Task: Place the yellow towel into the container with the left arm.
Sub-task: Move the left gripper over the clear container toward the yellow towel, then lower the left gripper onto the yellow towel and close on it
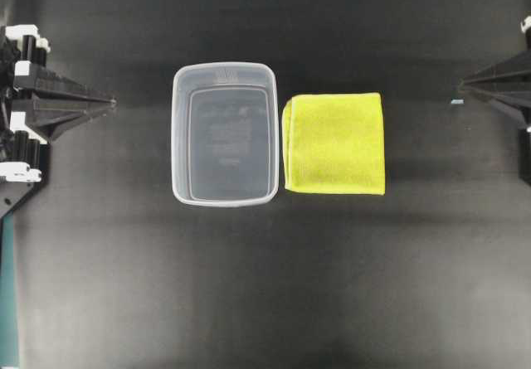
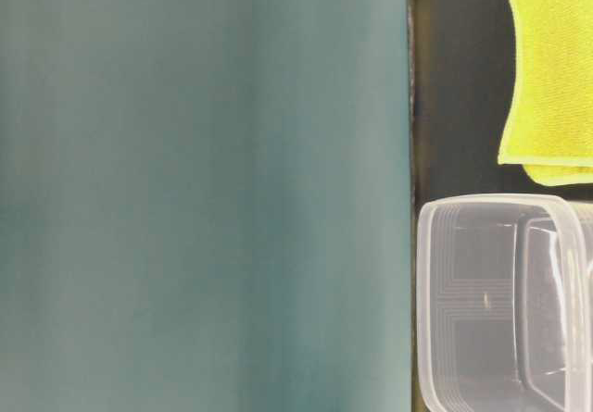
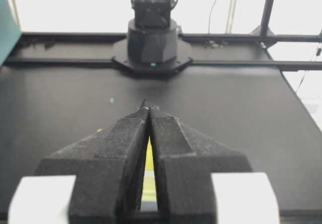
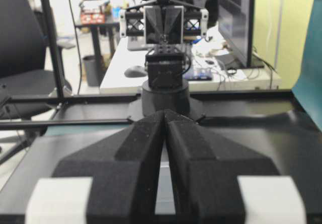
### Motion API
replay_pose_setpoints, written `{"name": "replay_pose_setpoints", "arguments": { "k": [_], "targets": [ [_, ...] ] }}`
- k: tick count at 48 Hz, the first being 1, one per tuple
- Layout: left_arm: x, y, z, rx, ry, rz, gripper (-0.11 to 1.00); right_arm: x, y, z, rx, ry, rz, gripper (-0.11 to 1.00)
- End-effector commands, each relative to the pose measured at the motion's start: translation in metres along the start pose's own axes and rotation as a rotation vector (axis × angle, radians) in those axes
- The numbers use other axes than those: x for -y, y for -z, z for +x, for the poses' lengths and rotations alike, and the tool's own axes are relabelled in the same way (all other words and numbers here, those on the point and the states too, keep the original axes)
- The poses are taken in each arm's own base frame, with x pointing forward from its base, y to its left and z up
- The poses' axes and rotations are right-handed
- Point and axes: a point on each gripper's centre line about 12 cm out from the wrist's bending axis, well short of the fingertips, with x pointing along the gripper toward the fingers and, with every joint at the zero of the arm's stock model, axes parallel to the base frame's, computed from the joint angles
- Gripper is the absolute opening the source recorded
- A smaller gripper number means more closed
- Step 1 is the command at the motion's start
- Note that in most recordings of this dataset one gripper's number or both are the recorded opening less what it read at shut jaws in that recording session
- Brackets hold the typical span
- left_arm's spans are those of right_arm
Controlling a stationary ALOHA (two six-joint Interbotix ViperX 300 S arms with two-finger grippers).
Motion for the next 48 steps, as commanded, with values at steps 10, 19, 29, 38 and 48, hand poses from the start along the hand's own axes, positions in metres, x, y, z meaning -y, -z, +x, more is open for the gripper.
{"name": "replay_pose_setpoints", "arguments": {
  "k": [10, 19, 29, 38, 48],
  "targets": [
    [-0.007, -0.013, 0.033, -0.161, -0.03, -0.017, 0.01, 0.001, -0.004, 0.004, -0.004, 0.01, 0.153, 0.0],
    [-0.006, -0.025, 0.07, -0.265, -0.023, -0.016, 0.01, -0.003, 0.01, 0.002, -0.139, 0.001, 0.214, 0.0],
    [-0.006, -0.023, 0.12, -0.434, -0.025, -0.015, 0.01, -0.004, 0.014, -0.006, -0.229, -0.002, 0.181, 0.0],
    [-0.008, -0.014, 0.161, -0.547, -0.031, -0.009, 0.01, -0.002, 0.014, -0.02, -0.263, 0.011, 0.161, 0.04],
    [-0.014, -0.004, 0.195, -0.661, -0.045, 0.002, 0.01, 0.0, 0.011, -0.032, -0.288, 0.024, 0.154, 0.59]
  ]
}}
